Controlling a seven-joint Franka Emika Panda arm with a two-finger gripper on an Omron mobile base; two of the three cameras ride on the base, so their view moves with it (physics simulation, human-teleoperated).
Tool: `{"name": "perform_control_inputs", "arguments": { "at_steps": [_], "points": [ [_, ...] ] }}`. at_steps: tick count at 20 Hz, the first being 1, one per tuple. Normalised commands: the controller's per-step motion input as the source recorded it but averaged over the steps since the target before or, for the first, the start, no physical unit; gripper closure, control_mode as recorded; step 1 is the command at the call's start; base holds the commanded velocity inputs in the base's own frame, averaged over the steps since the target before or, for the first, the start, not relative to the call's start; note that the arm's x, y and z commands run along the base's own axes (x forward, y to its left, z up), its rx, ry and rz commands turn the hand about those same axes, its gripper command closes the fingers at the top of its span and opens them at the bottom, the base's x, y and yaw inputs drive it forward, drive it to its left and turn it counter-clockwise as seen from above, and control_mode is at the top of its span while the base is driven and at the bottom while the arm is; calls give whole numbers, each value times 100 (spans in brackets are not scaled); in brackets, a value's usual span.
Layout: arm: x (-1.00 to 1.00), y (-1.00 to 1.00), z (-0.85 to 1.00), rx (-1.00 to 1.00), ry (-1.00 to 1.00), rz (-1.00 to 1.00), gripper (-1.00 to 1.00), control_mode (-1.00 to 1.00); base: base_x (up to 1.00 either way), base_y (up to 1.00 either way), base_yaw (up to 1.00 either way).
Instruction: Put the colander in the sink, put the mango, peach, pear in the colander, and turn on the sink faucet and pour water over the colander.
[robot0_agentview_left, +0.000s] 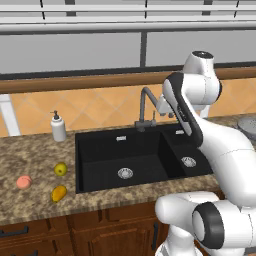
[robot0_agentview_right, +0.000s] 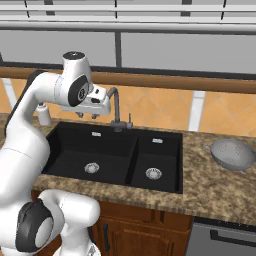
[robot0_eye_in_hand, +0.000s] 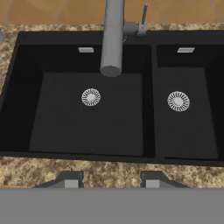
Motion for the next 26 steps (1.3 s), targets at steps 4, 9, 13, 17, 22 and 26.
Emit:
{"name": "perform_control_inputs", "arguments": {
  "at_steps": [4, 9, 13, 17, 22, 26],
  "points": [
    [-30, -17, 0, 0, -2, 0, -100, -100, 0, 0, 0],
    [-65, -82, 0, 4, -2, -8, -100, -100, 0, 0, 0],
    [-53, -100, -18, 2, 0, -22, -100, -100, 0, 0, 0],
    [-4, -100, -31, 5, 3, -28, -100, -100, 0, 0, 0],
    [1, -100, -29, 15, 0, -27, -100, -100, 0, 0, 0],
    [13, -100, -24, 16, 1, -33, -100, -100, 0, 0, 0]
  ]
}}
